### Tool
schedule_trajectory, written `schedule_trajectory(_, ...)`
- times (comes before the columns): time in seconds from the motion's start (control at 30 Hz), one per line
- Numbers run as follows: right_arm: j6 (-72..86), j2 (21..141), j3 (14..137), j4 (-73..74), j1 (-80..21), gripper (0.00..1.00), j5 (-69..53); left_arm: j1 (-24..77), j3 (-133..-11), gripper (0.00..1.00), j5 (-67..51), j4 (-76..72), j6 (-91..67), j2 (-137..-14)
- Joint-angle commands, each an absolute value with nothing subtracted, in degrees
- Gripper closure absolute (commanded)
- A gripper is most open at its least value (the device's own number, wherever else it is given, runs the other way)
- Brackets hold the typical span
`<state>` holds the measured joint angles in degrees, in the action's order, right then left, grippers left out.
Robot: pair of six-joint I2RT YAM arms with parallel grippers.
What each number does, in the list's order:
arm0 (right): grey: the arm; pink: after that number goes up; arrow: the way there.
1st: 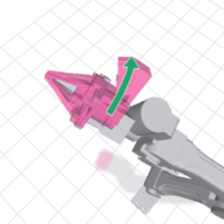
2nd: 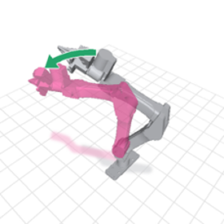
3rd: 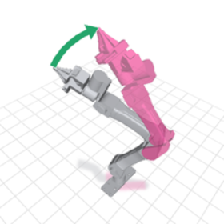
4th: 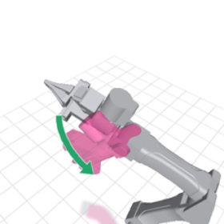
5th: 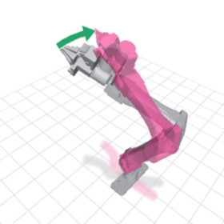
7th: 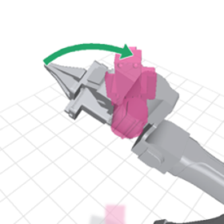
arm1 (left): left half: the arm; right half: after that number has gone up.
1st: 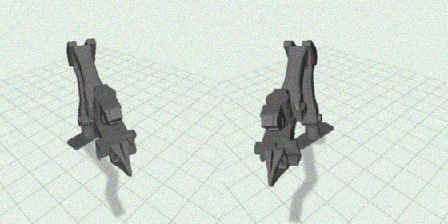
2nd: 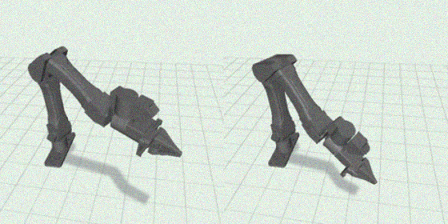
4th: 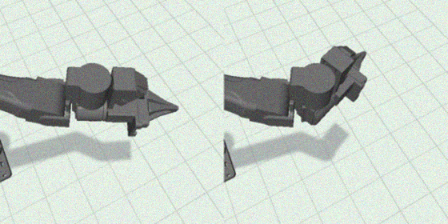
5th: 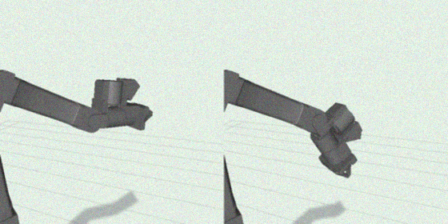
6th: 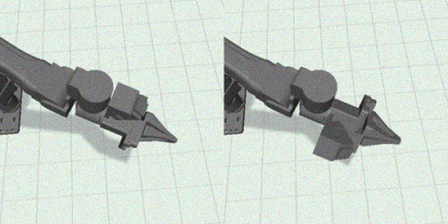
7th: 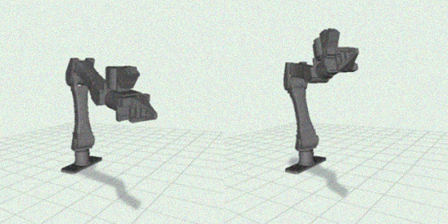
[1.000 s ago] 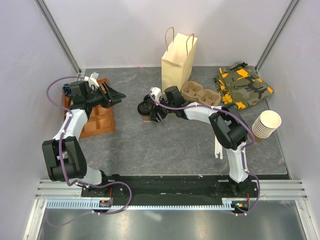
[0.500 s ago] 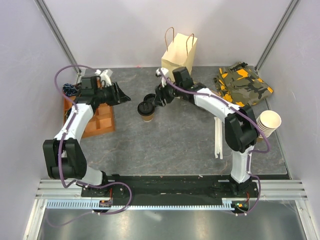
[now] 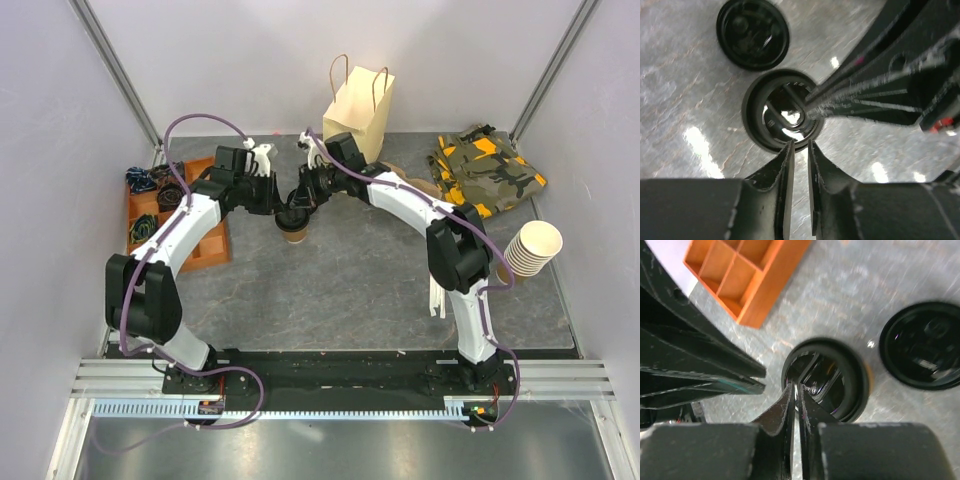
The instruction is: Pack the takeout coffee
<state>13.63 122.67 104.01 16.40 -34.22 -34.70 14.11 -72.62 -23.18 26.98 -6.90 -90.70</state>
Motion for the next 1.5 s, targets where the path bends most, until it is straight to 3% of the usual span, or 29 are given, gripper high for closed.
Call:
schedule_trajectory(0.0, 15.91, 122.52, 102.49, 16.35, -34.98, 0.89, -32.88, 14.94, -74.62, 0.78, -19.51, 29.18, -3.69, -92.46)
schedule_trajectory(0.67, 15.73, 125.16, 100.46, 17.05, -35.16, 0.89, -30.76, 15.55, -82.00, 0.81, -15.91, 31.82, -0.79, -93.25)
schedule_trajectory(1.13, 15.21, 127.88, 101.34, 18.63, -35.24, 0.91, -28.57, 16.26, -73.57, 0.86, -14.84, 32.69, -3.77, -102.39)
schedule_trajectory(1.47, 14.15, 127.53, 100.63, 19.42, -35.16, 0.91, -29.53, 16.17, -77.51, 0.83, -17.40, 32.08, -5.36, -95.72)
